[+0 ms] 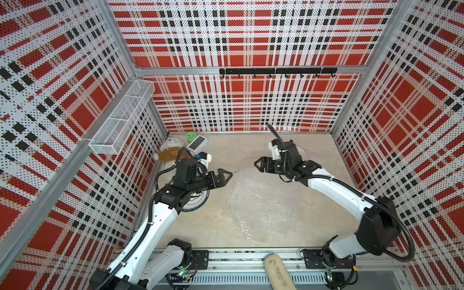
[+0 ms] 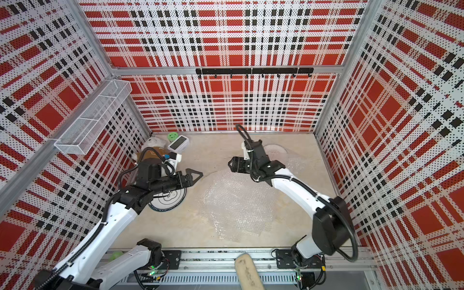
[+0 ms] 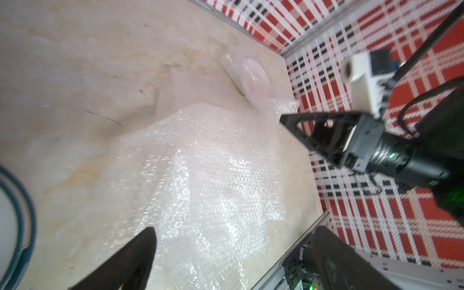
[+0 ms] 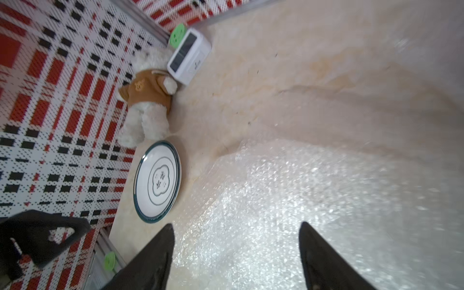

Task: Unpack dinner plates from bubble wrap
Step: Adjust the bubble wrap on the bubble wrap, then adjust the bubble wrap at the center of the board.

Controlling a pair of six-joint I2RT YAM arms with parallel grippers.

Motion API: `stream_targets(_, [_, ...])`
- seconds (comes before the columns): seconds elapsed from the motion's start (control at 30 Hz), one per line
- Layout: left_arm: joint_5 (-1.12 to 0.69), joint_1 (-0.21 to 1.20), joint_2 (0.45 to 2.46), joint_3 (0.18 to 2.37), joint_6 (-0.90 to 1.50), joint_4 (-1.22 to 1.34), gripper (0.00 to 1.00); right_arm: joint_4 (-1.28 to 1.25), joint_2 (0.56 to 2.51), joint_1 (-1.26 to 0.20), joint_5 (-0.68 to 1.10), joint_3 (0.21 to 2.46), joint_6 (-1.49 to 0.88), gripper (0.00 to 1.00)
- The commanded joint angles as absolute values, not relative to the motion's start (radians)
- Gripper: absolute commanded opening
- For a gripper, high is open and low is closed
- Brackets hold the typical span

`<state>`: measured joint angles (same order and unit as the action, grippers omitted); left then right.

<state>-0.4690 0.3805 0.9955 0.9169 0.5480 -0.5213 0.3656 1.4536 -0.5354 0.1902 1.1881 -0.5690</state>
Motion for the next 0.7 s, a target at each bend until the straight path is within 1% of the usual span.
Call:
stream_targets(0.0, [-0.409,0.528,1.087,0.974,0.492,-0.503,0.99,0.447,1.370,-0.404,0.185,1.111,-0.535,0.83])
stream_targets(0.07, [-0.396,0.603,1.164,0.990,0.505,-0.464,0.99,0.432,1.315,-0.302,0.207,1.036,-0.552,0.86])
stream_targets(0.17, [-0.381,0.709,1.283,1.007,0.521,-0.401,0.99,0.404,1.266,-0.173,0.248,0.936,-0.574,0.93])
stream_targets(0.27, [-0.354,0.797,1.410,0.999,0.569,-0.306,0.99,0.344,1.264,-0.076,0.304,0.849,-0.597,0.99])
stream_targets(0.33, [-0.374,0.828,1.510,0.995,0.617,-0.233,1.00,0.285,1.294,-0.037,0.344,0.810,-0.615,1.00])
stream_targets(0.4, [-0.374,0.842,1.595,1.001,0.650,-0.179,1.00,0.250,1.326,-0.018,0.349,0.798,-0.617,1.00])
stream_targets(0.5, [-0.330,0.833,1.698,1.008,0.693,-0.153,0.99,0.210,1.383,-0.005,0.325,0.807,-0.608,1.00])
stream_targets(0.67, [-0.332,0.778,1.734,0.917,0.740,-0.069,0.98,0.157,1.505,0.010,0.313,0.856,-0.608,1.00])
